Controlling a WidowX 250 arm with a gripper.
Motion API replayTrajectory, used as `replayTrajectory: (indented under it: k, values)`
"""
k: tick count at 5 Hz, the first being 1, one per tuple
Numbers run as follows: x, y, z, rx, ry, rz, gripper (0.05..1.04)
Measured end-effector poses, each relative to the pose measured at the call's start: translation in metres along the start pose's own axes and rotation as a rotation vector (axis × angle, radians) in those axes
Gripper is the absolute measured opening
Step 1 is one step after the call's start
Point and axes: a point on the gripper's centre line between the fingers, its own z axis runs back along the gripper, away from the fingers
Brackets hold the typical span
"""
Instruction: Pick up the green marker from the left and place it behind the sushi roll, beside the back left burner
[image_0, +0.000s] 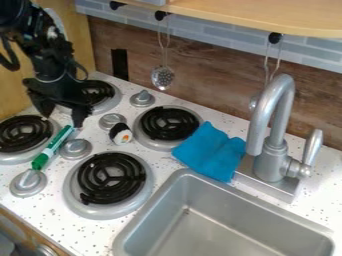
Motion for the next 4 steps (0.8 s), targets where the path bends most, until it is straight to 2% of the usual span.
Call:
replayTrajectory:
  k: [1, 2, 3, 4]
  values:
    - [0.000, 0.022, -0.002, 0.020, 0.008, 0.031, 1.001]
    - [-0.006, 0.038, -0.009, 0.020, 0.032, 0.054, 1.001]
    - [-0.014, 0.044, -0.016, -0.015, 0.051, 0.053, 1.001]
    - [-0.029, 0.040, -0.035, -0.070, 0.106, 0.030, 1.001]
